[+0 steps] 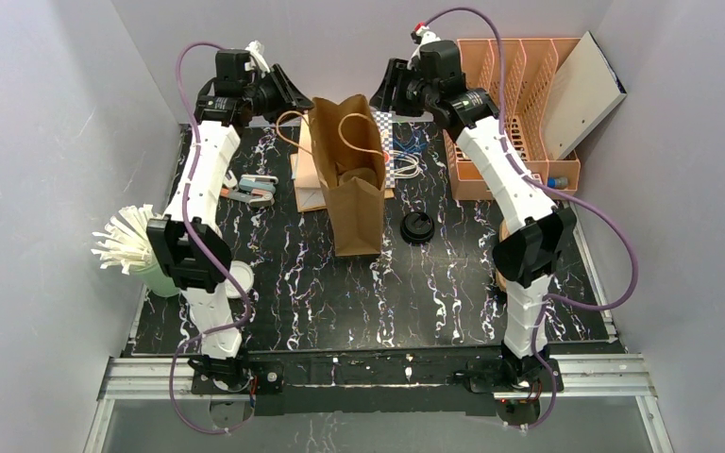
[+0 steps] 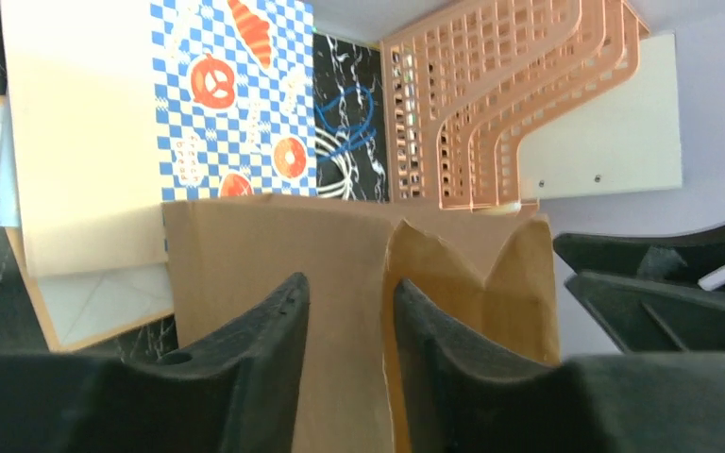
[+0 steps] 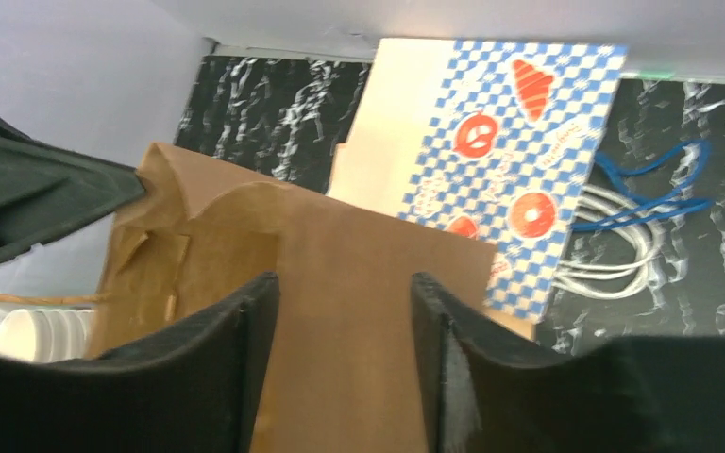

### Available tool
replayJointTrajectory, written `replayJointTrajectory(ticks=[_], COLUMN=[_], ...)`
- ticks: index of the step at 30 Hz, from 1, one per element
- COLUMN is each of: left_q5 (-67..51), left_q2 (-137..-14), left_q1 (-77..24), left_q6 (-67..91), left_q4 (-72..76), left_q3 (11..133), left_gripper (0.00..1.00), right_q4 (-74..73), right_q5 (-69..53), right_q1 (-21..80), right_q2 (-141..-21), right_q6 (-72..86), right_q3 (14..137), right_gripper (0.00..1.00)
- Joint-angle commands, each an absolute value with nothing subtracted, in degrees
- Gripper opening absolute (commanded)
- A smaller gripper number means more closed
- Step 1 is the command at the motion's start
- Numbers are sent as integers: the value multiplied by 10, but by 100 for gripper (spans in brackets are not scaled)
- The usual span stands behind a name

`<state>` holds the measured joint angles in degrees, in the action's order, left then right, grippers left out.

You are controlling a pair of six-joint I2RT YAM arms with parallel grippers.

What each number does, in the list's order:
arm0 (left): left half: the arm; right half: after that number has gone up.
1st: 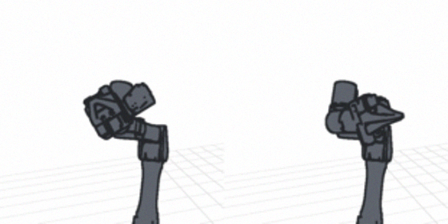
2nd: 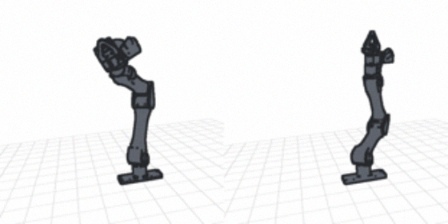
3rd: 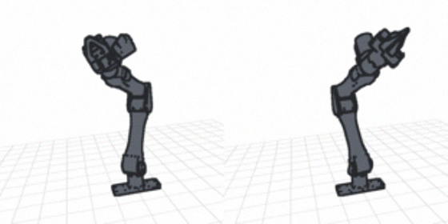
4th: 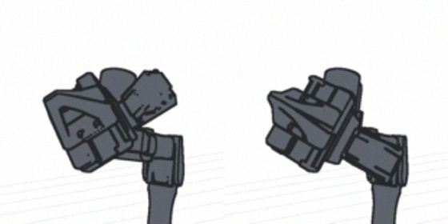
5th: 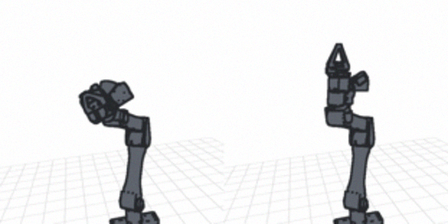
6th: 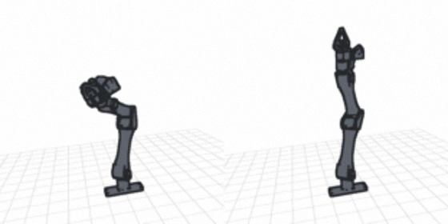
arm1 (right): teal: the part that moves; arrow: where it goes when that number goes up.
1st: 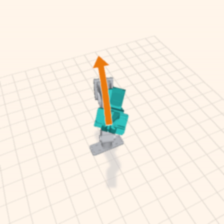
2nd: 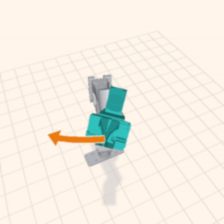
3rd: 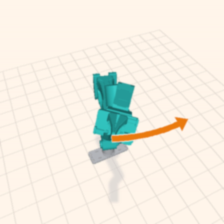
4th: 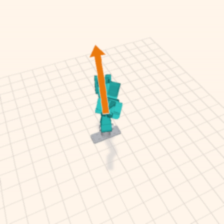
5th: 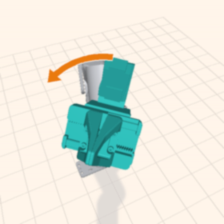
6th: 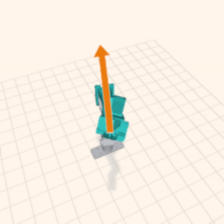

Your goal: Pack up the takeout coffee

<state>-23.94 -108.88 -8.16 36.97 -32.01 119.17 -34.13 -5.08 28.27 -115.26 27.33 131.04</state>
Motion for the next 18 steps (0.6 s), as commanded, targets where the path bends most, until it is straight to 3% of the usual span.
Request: replayJointTrajectory(ticks=[1,3,9,13,18], left_q5=[-261,-257,-221,-115,2], left_q2=[-1105,-1105,-1099,-1024,-890], left_q1=[-71,-70,-70,-70,-70], left_q6=[361,350,306,256,225], left_q4=[-300,-300,-337,-355,-354], left_q3=[1234,1244,1332,1302,1171], left_gripper=[48,54,70,96,96], right_q4=[-293,-291,-240,-181,-179], right_q5=[-3,23,31,4,-45], right_q1=[275,274,274,274,275], right_q2=[-1137,-1130,-1077,-1008,-946], right_q6=[255,249,240,241,249], right_q3=[1329,1334,1309,1220,1154], right_gripper=[74,80,84,89,91])
